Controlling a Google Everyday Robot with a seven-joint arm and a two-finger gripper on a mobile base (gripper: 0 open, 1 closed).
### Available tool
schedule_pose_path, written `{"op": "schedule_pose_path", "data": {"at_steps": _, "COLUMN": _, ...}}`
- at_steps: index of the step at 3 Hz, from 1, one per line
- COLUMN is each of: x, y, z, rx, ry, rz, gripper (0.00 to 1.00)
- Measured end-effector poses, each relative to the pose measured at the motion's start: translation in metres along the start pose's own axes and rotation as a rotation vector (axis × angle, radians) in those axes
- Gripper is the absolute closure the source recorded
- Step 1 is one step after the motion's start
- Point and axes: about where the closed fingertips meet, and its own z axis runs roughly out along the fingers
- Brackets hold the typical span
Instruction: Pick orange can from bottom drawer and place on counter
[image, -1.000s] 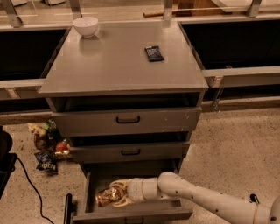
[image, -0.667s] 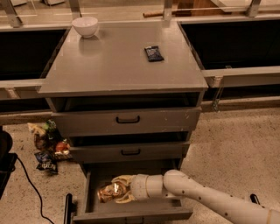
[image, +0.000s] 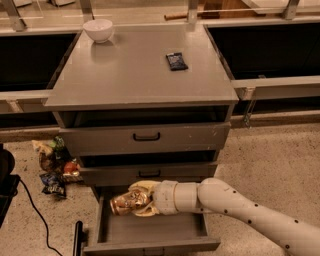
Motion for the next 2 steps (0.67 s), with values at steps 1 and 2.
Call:
{"op": "schedule_pose_path", "data": {"at_steps": 1, "x": 0.000, "y": 0.000, "z": 0.000, "rx": 0.000, "ry": 0.000, "rz": 0.000, "gripper": 1.00}}
{"op": "schedule_pose_path", "data": {"at_steps": 2, "x": -0.005, "y": -0.018, "z": -0.010, "rx": 0.013, "ry": 0.017, "rz": -0.033, "gripper": 1.00}}
